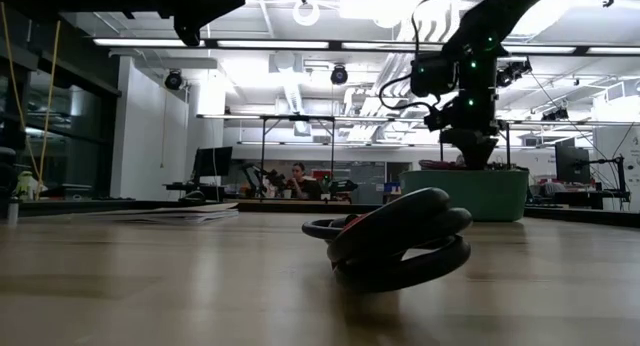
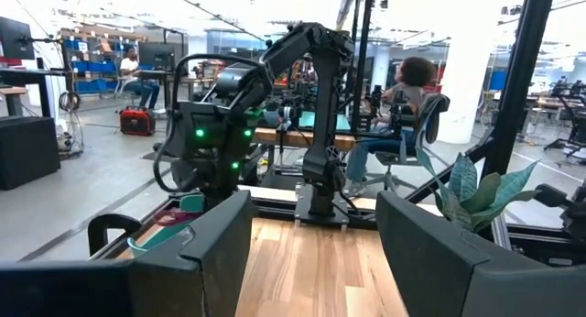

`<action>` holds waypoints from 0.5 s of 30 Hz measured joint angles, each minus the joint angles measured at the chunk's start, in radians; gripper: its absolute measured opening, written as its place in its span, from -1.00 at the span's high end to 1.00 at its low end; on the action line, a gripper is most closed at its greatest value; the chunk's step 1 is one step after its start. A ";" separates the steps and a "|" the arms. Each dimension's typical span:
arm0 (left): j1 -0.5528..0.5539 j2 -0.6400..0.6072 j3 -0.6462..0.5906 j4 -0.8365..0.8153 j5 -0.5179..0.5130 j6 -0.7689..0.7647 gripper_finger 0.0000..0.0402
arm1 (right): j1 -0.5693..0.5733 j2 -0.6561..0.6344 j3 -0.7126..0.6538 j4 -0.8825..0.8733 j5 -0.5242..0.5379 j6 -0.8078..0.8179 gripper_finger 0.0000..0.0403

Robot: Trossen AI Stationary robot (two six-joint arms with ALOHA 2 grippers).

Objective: Pick and place USB-C Cables
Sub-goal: Put the pink charger cable into the green bin

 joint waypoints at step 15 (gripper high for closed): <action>0.000 0.000 0.000 0.000 0.000 0.000 -0.06 | -0.035 -0.005 -0.046 0.091 -0.106 -0.058 1.00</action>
